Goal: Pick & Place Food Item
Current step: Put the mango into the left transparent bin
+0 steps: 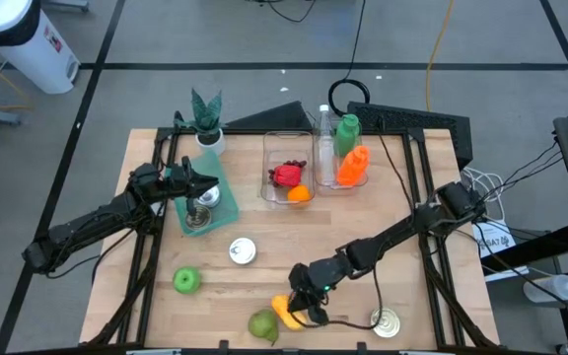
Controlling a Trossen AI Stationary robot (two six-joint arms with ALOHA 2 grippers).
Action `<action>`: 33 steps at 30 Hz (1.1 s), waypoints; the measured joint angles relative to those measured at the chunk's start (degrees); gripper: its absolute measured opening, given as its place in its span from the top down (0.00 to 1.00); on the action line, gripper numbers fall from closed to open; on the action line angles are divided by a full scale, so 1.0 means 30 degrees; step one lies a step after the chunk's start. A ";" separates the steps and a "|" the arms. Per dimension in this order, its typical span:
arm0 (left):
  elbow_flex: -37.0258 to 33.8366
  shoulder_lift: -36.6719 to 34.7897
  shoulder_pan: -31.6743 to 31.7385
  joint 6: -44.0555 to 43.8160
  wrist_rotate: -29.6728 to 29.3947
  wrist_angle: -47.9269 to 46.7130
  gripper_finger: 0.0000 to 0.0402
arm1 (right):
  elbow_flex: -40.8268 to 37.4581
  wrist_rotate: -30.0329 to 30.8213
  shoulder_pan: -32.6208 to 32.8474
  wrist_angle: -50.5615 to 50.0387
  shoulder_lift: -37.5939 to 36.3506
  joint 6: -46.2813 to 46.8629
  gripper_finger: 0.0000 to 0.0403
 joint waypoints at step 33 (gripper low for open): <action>0.0000 0.0000 0.0001 0.0075 -0.0009 -0.0035 0.87 | 0.1052 0.0693 -0.1371 -0.4692 0.2194 0.1076 1.00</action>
